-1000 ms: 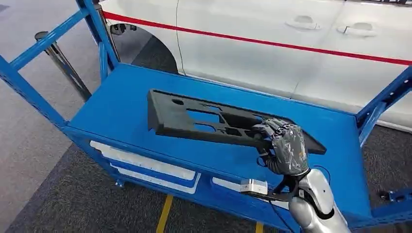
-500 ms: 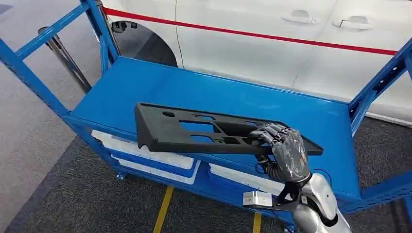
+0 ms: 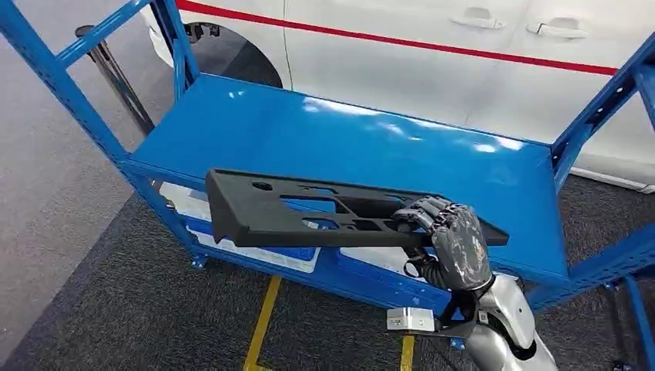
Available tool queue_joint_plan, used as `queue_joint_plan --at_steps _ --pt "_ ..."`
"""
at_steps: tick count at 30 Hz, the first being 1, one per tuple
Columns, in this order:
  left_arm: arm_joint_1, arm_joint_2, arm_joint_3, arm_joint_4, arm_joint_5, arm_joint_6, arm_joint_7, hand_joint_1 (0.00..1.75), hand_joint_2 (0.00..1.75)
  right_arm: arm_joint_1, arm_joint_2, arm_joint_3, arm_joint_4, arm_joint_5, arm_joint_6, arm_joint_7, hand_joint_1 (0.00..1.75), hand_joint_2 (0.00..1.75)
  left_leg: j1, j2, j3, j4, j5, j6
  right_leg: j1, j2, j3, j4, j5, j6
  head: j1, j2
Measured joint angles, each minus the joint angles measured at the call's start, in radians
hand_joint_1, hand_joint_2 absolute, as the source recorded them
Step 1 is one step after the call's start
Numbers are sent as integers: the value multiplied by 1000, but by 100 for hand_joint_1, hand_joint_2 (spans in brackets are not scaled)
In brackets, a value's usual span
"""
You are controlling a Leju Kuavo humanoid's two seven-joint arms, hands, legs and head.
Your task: Take the parts from the cabinet and place them on the table.
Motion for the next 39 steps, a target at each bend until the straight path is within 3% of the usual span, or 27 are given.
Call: queue_joint_plan --at_steps 2,3,4,5,7,8,9,10,12,13,14,15,17,18,19,20,22,23,24,30,31,32,33,35,36,37,39 --pt "-7 0 8 6 -18 -13 -6 0 175 -5 0 0 0 -3 7 -2 175 175 4 0 -1 -4 15 -12 6 2 -10 -5 6 -10 3 0" --pt "-10 -1 16 12 -33 -24 -12 0 175 -8 1 1 0 -4 14 -2 175 175 -2 -1 -4 -7 24 -20 0 1 -15 -15 20 -19 4 0" --pt "-16 0 26 16 -47 -33 -20 0 175 -14 6 6 0 -5 19 -2 175 175 3 -5 -12 9 1 -25 -6 -9 -25 -22 37 -24 4 0" --pt "-21 0 33 20 -59 -39 -25 0 175 -19 6 10 0 -5 23 -2 175 175 3 -5 -30 44 -58 -30 -8 -6 -40 -24 49 -35 3 0" --pt "-33 0 51 35 -89 -56 -41 0 175 -25 13 14 2 -10 34 -2 175 175 11 -5 -62 173 -175 -41 -9 -8 -68 -22 71 -37 2 0" --pt "-45 0 59 41 -107 -59 -65 0 175 -30 17 15 4 -17 49 -2 175 175 13 -5 -75 249 -210 -47 -9 -10 -86 -20 84 -36 2 0" --pt "-64 -1 57 56 -127 -53 -122 0 175 -39 27 21 6 -26 84 -1 175 175 15 -5 -76 291 -208 -51 -9 -11 -103 -16 96 -34 2 0" --pt "-95 -2 42 93 -123 0 -175 0 175 -54 44 33 9 -20 115 17 175 175 19 -5 -59 294 -176 -54 -10 -11 -120 -12 108 -31 2 0" --pt "-181 -2 -25 199 -79 170 -222 0 175 -88 82 70 15 1 143 59 175 175 21 -5 27 188 -103 -54 -14 -13 -159 0 129 -23 2 0" --pt "-215 -3 -67 246 -53 222 -225 0 175 -106 101 95 18 3 145 70 175 175 22 -6 98 95 -98 -49 -15 -13 -172 8 138 -18 2 0" --pt "-232 -3 -100 266 -30 246 -220 0 175 -123 120 120 20 3 143 79 175 175 19 -6 166 2 -133 -45 -9 -13 -183 16 142 -13 2 0" --pt "-236 -3 -123 270 -19 258 -206 0 175 -137 134 141 24 3 141 87 175 175 19 -8 178 -33 -145 -39 -9 -11 -187 22 149 -8 5 0" --pt "-223 -3 -143 277 9 245 -188 0 175 -152 156 174 31 2 134 98 175 175 16 -8 166 -24 -138 -31 -14 -9 -186 17 167 6 2 0" --pt "-212 4 -146 273 21 230 -175 0 175 -161 166 190 39 1 129 106 175 175 14 -7 161 -27 -128 -21 -12 -7 -187 12 178 15 3 0" --pt "-199 6 -150 270 29 216 -168 0 175 -170 171 206 49 1 125 113 175 175 21 0 153 -37 -112 -10 -18 -3 -196 18 172 19 2 0" --pt "-190 10 -154 264 32 211 -166 0 175 -177 178 220 55 -1 121 115 175 175 18 3 137 -36 -98 -2 -19 -1 -209 43 119 23 4 0" --pt "-179 14 -161 259 34 201 -161 0 175 -186 182 238 64 -1 119 117 175 175 16 4 109 -35 -75 9 -20 0 -240 168 -10 31 4 0" --pt "-177 16 -162 259 35 199 -160 0 175 -188 183 243 68 -1 119 119 175 175 13 3 93 -34 -63 11 -20 0 -253 242 -51 33 4 0" --pt "-176 17 -162 259 36 199 -159 0 175 -188 184 246 70 -1 118 120 175 175 13 3 86 -33 -59 12 -20 0 -256 269 -59 34 4 0" --pt "-176 17 -163 259 36 199 -159 0 175 -189 184 247 70 -1 118 121 175 175 12 3 82 -32 -55 11 -20 0 -258 285 -60 34 4 0" --pt "-172 19 -164 259 37 199 -159 0 175 -192 185 260 78 -1 118 122 175 175 9 3 47 -23 -37 8 -19 0 -223 301 -4 32 4 0" --pt "-170 19 -165 259 37 199 -158 0 175 -193 186 263 80 -2 118 122 175 175 7 3 34 -17 -31 6 -18 0 -183 257 30 27 4 0" --pt "-169 19 -166 257 40 199 -146 0 175 -204 197 270 84 -10 118 119 175 175 2 3 3 2 -15 -4 -4 1 -17 16 10 -3 3 0" --pt "-154 20 -160 235 34 166 -121 0 175 -231 220 293 96 -15 114 122 175 175 11 9 2 -6 11 -25 6 2 -21 -1 15 -16 3 0" --pt "-147 20 -153 224 28 148 -113 0 175 -236 229 302 101 -16 113 123 175 175 5 6 0 -3 14 -31 -6 1 -29 -19 32 -24 5 0" --pt "-142 20 -146 215 19 132 -107 0 175 -243 234 309 107 -19 110 125 175 175 10 1 -11 14 -17 -36 -7 -8 -32 -21 43 -25 4 0" --pt "-130 17 -138 195 12 127 -108 0 175 -248 234 313 111 -31 103 127 175 175 16 0 -44 127 -146 -47 -8 -10 -59 -19 64 -40 2 0"
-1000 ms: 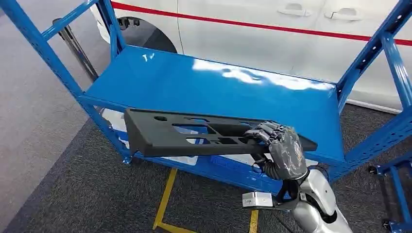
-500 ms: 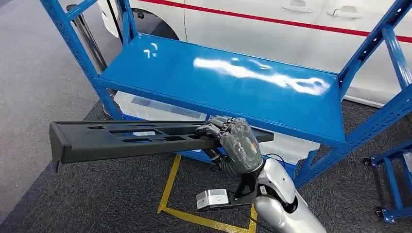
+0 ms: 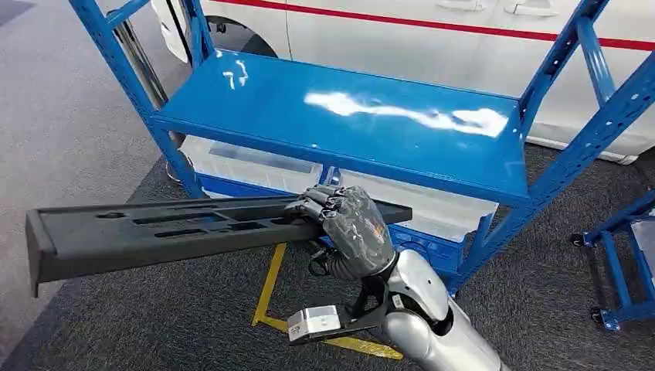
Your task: Take the parts from the cabinet and place them on the table.
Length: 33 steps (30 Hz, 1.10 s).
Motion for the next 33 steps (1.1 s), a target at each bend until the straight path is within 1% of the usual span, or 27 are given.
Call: queue_joint_plan --at_steps 1,2,4,6,7,8,9,10,12,13,14,16,17,18,19,21,22,23,24,25,27,28,29,30,31,32,33 --pt "2 -1 -8 -1 2 20 -2 0 175 3 -10 -2 0 -11 -3 -4 175 175 3 0 -14 71 -48 -4 0 -1 -14 3 10 3 0 0" --pt "6 -1 -19 -1 5 33 -8 0 175 8 -20 -5 -1 -21 -4 -12 175 175 5 0 -22 129 -67 -8 0 -3 -30 7 20 5 0 0" --pt "9 -1 -39 -1 11 51 -19 0 175 20 -40 -16 -2 -34 -4 -31 175 175 12 1 0 155 -16 -15 -4 -5 -62 18 37 13 0 0" --pt "11 0 -47 -1 18 59 -26 0 175 26 -50 -29 -2 -41 -3 -45 175 175 18 1 88 49 56 -21 -10 -4 -99 39 51 23 0 0" --pt "10 0 -50 -1 23 59 -29 0 175 25 -53 -34 -2 -43 -3 -50 175 175 22 -1 151 -42 46 -24 -12 -2 -115 54 56 31 0 0" --pt "12 0 -53 -1 30 59 -32 0 175 25 -55 -39 -5 -44 -3 -54 175 175 12 -7 193 -111 8 -24 -8 2 -130 66 60 37 -1 0" --pt "12 1 -56 -1 36 59 -35 0 175 25 -56 -40 -5 -44 -3 -57 175 175 10 -12 187 -115 3 -7 -7 2 -133 69 68 45 2 0" --pt "13 1 -60 -1 39 59 -35 0 175 24 -57 -41 -5 -44 -2 -59 175 175 10 -11 176 -117 6 -2 -6 3 -135 68 77 50 2 0" --pt "15 3 -66 -1 42 59 -36 0 175 24 -59 -45 -5 -45 0 -60 175 175 4 -9 165 -120 24 21 -12 3 -136 57 97 65 3 0" --pt "15 3 -68 -1 43 59 -36 0 175 25 -61 -47 -4 -45 0 -60 175 175 9 -2 154 -123 39 34 -17 6 -144 68 75 69 2 0" --pt "15 3 -69 -1 44 59 -37 0 175 24 -63 -50 -4 -45 1 -60 175 175 8 -1 140 -123 51 44 -16 6 -158 100 13 71 3 0" --pt "15 3 -71 -1 45 59 -37 0 175 24 -66 -51 -4 -46 0 -60 175 175 5 -1 113 -123 75 51 -14 9 -188 232 -110 74 3 0" --pt "15 3 -72 -1 47 58 -37 0 175 24 -66 -51 -4 -47 1 -60 175 175 2 0 95 -123 88 53 -14 10 -199 298 -143 74 3 0" --pt "15 3 -73 -1 51 58 -37 0 175 25 -67 -51 -4 -47 1 -60 175 175 -1 0 78 -121 100 53 -13 10 -198 342 -145 73 2 0" --pt "15 3 -74 -1 53 58 -37 0 175 25 -68 -51 -4 -47 2 -60 175 175 -5 0 64 -120 111 53 -12 10 -183 350 -122 70 2 0" --pt "15 3 -76 -1 61 58 -38 0 175 23 -69 -51 -4 -48 3 -60 175 175 -13 0 34 -120 135 52 -3 11 -90 262 -42 53 2 0" --pt "15 3 -79 -1 65 58 -38 0 175 19 -69 -51 -4 -48 3 -60 175 175 -15 0 25 -120 145 51 5 11 -22 176 -30 37 2 0" --pt "14 3 -84 -1 72 58 -40 0 175 12 -69 -51 -5 -48 3 -60 175 175 -14 0 20 -119 154 49 15 11 44 78 -66 17 2 0" --pt "14 5 -87 -1 78 64 -45 0 175 7 -69 -51 -5 -49 3 -60 175 175 -17 0 17 -120 162 42 15 9 82 7 -87 15 2 0" --pt "15 9 -90 -1 87 72 -52 0 175 4 -69 -52 -6 -52 3 -60 175 175 -14 -2 17 -125 170 34 20 9 76 6 -90 17 2 0" --pt "16 13 -99 -1 103 87 -56 0 175 2 -71 -54 -7 -58 5 -58 175 175 -10 -5 18 -135 187 22 25 6 69 -1 -75 7 3 0" --pt "17 17 -104 -1 109 95 -58 0 175 3 -71 -54 -7 -60 6 -58 175 175 -12 -8 12 -129 191 19 3 -2 68 -20 -54 4 3 0" --pt "19 21 -112 -1 117 102 -60 0 175 2 -72 -54 -7 -61 7 -57 175 175 -12 -10 -1 -108 151 10 8 -10 62 -26 -42 4 2 0" --pt "19 26 -121 -1 125 106 -61 0 175 -1 -72 -56 -7 -62 8 -57 175 175 -9 -10 -17 -58 88 2 6 -18 52 -26 -32 -8 -2 0" --pt "18 31 -127 -1 129 109 -61 0 175 -1 -72 -58 -7 -63 11 -57 175 175 -7 -10 -35 8 33 -5 6 -24 42 -25 -25 -2 -2 0" --pt "18 35 -132 -1 136 112 -62 0 175 -1 -72 -59 -7 -63 15 -56 175 175 -3 -10 -55 83 -5 -13 5 -32 31 -22 -19 -2 -2 0" --pt "19 40 -138 -1 144 112 -62 0 175 -1 -73 -59 -5 -63 19 -56 175 175 1 -9 -67 139 -11 -20 5 -42 20 -18 -15 0 -2 0"
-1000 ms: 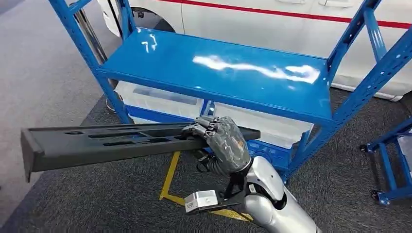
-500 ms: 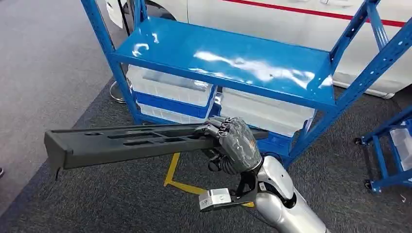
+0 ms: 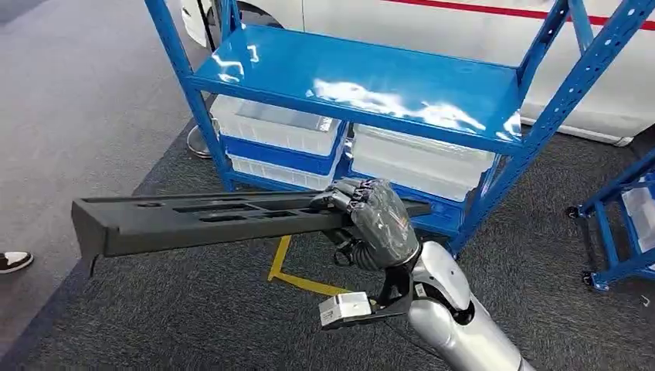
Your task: Take the parts from the cabinet and place them on the table.
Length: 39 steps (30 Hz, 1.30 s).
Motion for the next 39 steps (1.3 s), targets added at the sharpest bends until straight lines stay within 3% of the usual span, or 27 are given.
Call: queue_joint_plan --at_steps 1,3,4,5,6,10,11,12,13,15,17,19,20,21,24,25,26,27,28,30,31,33,34,35,36,37,39 --pt "1 6 -5 0 7 1 0 0 175 0 0 0 1 0 2 0 175 175 4 1 4 23 22 -7 -2 -10 -10 6 4 3 0 0" --pt "1 17 -16 0 22 8 3 0 175 -1 0 -1 2 -1 3 0 175 175 12 8 73 -57 83 -17 -7 -31 -31 24 6 7 0 0" --pt "5 23 -22 0 29 12 6 0 175 -4 0 -1 2 -1 3 0 175 175 15 25 135 -145 104 -21 -10 -40 -39 37 2 13 0 0" --pt "8 28 -28 0 38 18 9 0 175 -10 0 -2 2 -2 4 0 175 175 15 70 181 -229 81 -27 -7 -48 -44 52 -2 21 0 0" --pt "14 35 -37 -1 53 24 11 0 175 -12 0 -5 2 -2 4 0 175 175 -1 79 195 -247 74 -12 -3 -53 -55 64 -6 28 -2 0" --pt "23 51 -76 -7 96 50 16 0 175 -23 1 -7 2 -3 14 3 175 175 3 37 178 -253 79 37 -1 -86 -55 73 -6 44 2 0" --pt "25 54 -88 -12 100 53 17 0 175 -25 1 -8 3 -3 16 3 175 175 6 27 174 -256 85 47 -9 -22 -62 91 -28 54 2 0" --pt "23 58 -94 -15 103 55 18 0 175 -25 0 -10 2 -4 16 3 175 175 7 19 168 -257 91 56 -10 25 -82 140 -69 55 2 0" --pt "22 61 -99 -17 105 55 19 0 175 -25 0 -11 3 -5 16 3 175 175 6 9 162 -256 95 61 -10 44 -116 216 -113 56 2 0" --pt "23 66 -110 -18 108 58 20 0 175 -23 -1 -11 8 -5 18 3 175 175 3 -16 151 -256 103 64 -9 52 -177 351 -166 55 2 0" --pt "24 71 -122 -20 122 67 23 0 175 -24 -1 -11 10 -5 19 3 175 175 2 -45 147 -255 108 62 -9 53 -170 343 -131 49 2 0" --pt "27 77 -139 -25 140 82 26 0 175 -25 -1 -11 11 -5 21 4 175 175 1 -75 149 -255 112 57 -8 74 -88 182 -36 36 2 0" --pt "29 81 -149 -30 154 93 27 0 175 -28 -1 -11 11 -6 23 4 175 175 2 -88 149 -255 114 54 -8 117 -52 99 -2 27 2 0" --pt "28 85 -160 -32 166 104 28 0 175 -28 -1 -11 12 -8 25 6 175 175 0 -96 141 -254 118 47 -10 169 -44 85 -14 23 1 0" --pt "34 108 -195 -41 207 136 28 0 175 -33 -1 -12 15 -12 36 12 175 175 12 -134 124 -258 131 27 -4 137 -46 66 -15 25 3 0" --pt "38 117 -207 -43 219 146 27 0 175 -36 0 -12 15 -13 39 13 175 175 5 -148 117 -261 137 17 -9 121 -43 53 -8 22 2 0" --pt "38 124 -219 -46 226 150 27 0 175 -39 1 -12 16 -14 41 13 175 175 8 -119 116 -252 129 19 -18 101 -38 43 -1 21 3 0" --pt "39 134 -231 -50 232 155 27 0 175 -42 3 -12 15 -15 43 14 175 175 1 -54 97 -211 94 14 -16 87 -38 38 2 12 -6 0" --pt "39 140 -237 -51 233 157 27 0 175 -44 3 -12 16 -16 43 14 175 175 1 -27 68 -146 54 9 -14 70 -39 38 3 11 -5 0" --pt "39 150 -247 -53 234 158 27 0 175 -43 3 -12 19 -16 45 15 175 175 3 -10 6 -1 -14 1 -9 37 -40 39 2 10 -5 0" --pt "39 153 -253 -53 234 158 27 0 175 -43 3 -12 22 -16 46 15 175 175 3 -8 -9 39 -21 -2 -7 19 -42 41 2 10 -5 0" --pt "39 160 -259 -54 234 158 27 0 175 -43 3 -12 24 -16 47 15 175 175 2 -1 39 -31 27 -1 -6 -11 -43 45 -1 10 -5 0" --pt "40 162 -261 -54 234 159 28 0 175 -44 3 -12 24 -16 47 15 175 175 2 10 96 -127 71 2 -6 -25 -42 48 -3 12 -5 0" --pt "43 164 -261 -55 234 159 29 0 175 -46 5 -12 24 -16 47 15 175 175 1 36 148 -215 103 7 -5 -34 -42 53 -7 16 -5 0" --pt "44 166 -262 -55 234 160 29 0 175 -46 5 -12 24 -16 47 15 175 175 -10 89 163 -254 82 18 0 -43 -42 55 -9 20 -5 0" --pt "48 169 -263 -56 237 161 28 0 175 -48 5 -12 24 -16 47 16 175 175 -12 76 163 -260 95 32 7 -50 -45 60 -12 25 -4 0" --pt "49 170 -271 -58 242 161 28 0 175 -48 5 -12 24 -16 47 15 175 175 -12 54 155 -257 97 41 9 -68 -44 58 -9 30 -3 0"
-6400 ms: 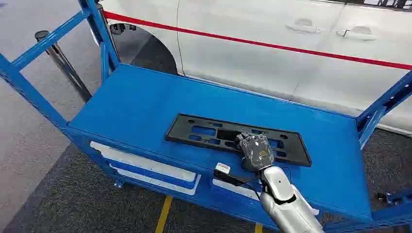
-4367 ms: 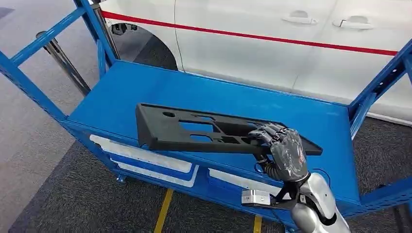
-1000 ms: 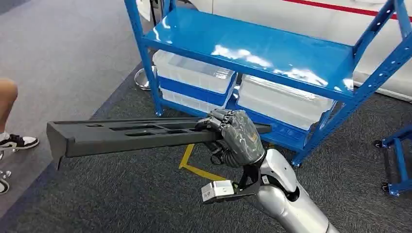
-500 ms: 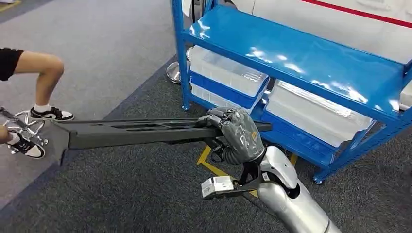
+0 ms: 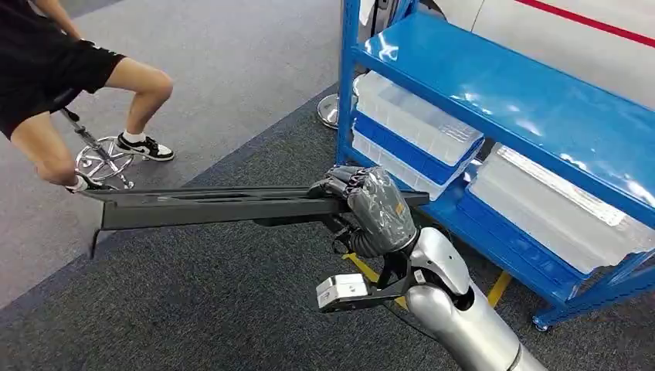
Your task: Take the parts from the cabinet and place them on the table.
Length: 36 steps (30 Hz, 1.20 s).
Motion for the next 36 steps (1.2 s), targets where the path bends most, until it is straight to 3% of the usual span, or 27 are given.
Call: queue_joint_plan --at_steps 1,2,3,4,5,7,8,9,11,12,13,16,17,18,19,21,23,24,26,27,28,29,32,33,34,35,36 --pt "1 1 -4 0 4 0 0 0 175 -1 1 0 0 0 0 0 175 175 1 -14 -2 -3 4 6 0 -12 2 -1 0 4 -1 0" --pt "1 2 -8 0 11 6 -2 0 175 -4 1 0 0 0 0 0 175 175 9 -24 2 -14 12 17 -4 -1 -1 4 -9 12 -1 0" --pt "1 4 -13 -1 22 16 -2 0 175 -5 2 0 0 1 0 0 175 175 9 -33 0 -16 15 21 -9 51 -6 25 -28 18 0 0" --pt "0 9 -20 -3 42 36 -1 0 175 -5 3 0 0 2 1 -2 175 175 11 -41 -2 -16 18 25 -10 93 -30 82 -69 19 1 0" --pt "1 16 -27 -9 66 58 4 0 175 -4 8 0 3 10 3 -3 175 175 11 -53 -5 -16 20 28 -12 112 -68 168 -115 22 2 0" --pt "13 30 -37 -24 109 94 28 0 175 -3 32 14 18 41 7 8 175 175 11 -75 -8 -15 22 28 -12 120 -127 296 -161 23 1 0" --pt "26 40 -36 -39 134 103 52 0 175 -5 61 34 32 63 5 20 175 175 11 -89 -7 -14 23 26 -13 120 -134 307 -148 22 1 0" --pt "33 49 -35 -47 153 102 73 0 175 -8 90 57 46 75 1 30 175 175 12 -101 -7 -13 23 25 -15 121 -117 270 -115 21 1 0" --pt "37 71 -32 -50 174 73 104 0 175 -23 137 97 67 84 -6 43 175 175 13 -129 -7 -9 24 18 -22 141 -40 106 -20 17 1 0" --pt "38 80 -31 -50 182 57 110 0 175 -33 155 111 76 86 -11 47 175 175 15 -140 -11 -7 23 13 -29 192 -12 36 2 15 2 0" --pt "36 94 -30 -50 188 44 112 0 175 -43 169 122 85 86 -19 51 175 175 11 -155 -19 3 26 4 -29 230 -5 15 -6 14 0 0" --pt "47 118 -29 -48 182 14 112 0 175 -64 192 137 94 86 -27 64 175 175 23 -197 -35 -6 40 -20 -17 194 -7 15 -9 3 0 0" --pt "52 125 -28 -46 176 8 113 0 175 -68 195 139 94 85 -28 66 175 175 23 -210 -40 -6 41 -27 -24 180 -5 5 -3 -7 1 0" --pt "53 135 -27 -44 169 1 113 0 175 -72 200 140 94 84 -29 69 175 175 23 -164 -44 11 29 -28 -25 161 -1 -2 2 -14 0 0" --pt "53 139 -27 -43 164 -5 113 0 175 -73 203 144 93 84 -32 70 175 175 18 -105 -66 58 -6 -33 -23 149 0 -5 4 -24 -7 0" --pt "46 155 -24 -35 146 -20 109 0 175 -72 203 145 94 83 -33 74 175 175 21 -68 -135 208 -83 -40 -16 115 -2 -5 3 -30 -6 0" --pt "40 163 -22 -26 137 -28 107 0 175 -66 201 148 94 84 -33 78 175 175 24 -59 -173 297 -109 -44 -12 80 -4 -4 2 -32 -6 0" --pt "39 167 -22 -23 135 -29 107 0 175 -66 201 150 94 85 -33 78 175 175 24 -55 -159 278 -91 -44 -10 66 -4 -4 1 -31 -6 0" --pt "40 175 -20 -18 134 -32 107 0 175 -66 201 153 94 87 -34 78 175 175 24 -40 -67 126 -17 -39 -9 40 0 -3 -1 -29 -6 0" --pt "40 178 -18 -17 134 -32 107 0 175 -67 201 153 94 88 -34 78 175 175 20 6 -9 30 14 -32 -6 30 4 -3 -4 -25 -6 0" --pt "37 180 -16 -16 130 -35 107 0 175 -67 201 153 93 90 -35 78 175 175 6 48 4 -3 -5 -27 2 20 3 -1 -7 -21 -6 0" --pt "37 181 -16 -14 122 -40 104 0 175 -67 200 153 93 92 -38 81 175 175 5 28 1 -5 3 -16 3 11 3 1 -8 -16 -5 0" --pt "38 183 -28 -8 62 -49 101 0 175 -45 172 153 68 95 -65 84 175 175 4 -10 -3 -10 7 -4 3 -23 12 -7 -9 -3 -5 0" --pt "39 183 -51 -9 24 -33 101 0 175 -26 128 150 38 81 -87 70 175 175 14 -22 5 -22 15 6 -1 -3 16 0 -21 8 -5 0" --pt "40 183 -72 -11 -2 -10 98 0 175 -1 86 141 15 69 -103 56 175 175 13 -33 5 -26 18 11 -7 64 6 29 -44 15 -4 0" --pt "40 185 -98 -13 -15 23 97 0 175 34 40 122 -14 59 -121 37 175 175 14 -45 3 -25 20 20 -10 103 -26 93 -85 17 -4 0" --pt "38 181 -129 -17 -11 67 97 0 175 78 -6 95 -42 52 -130 12 175 175 13 -60 1 -25 21 23 -11 118 -66 176 -125 19 -4 0"
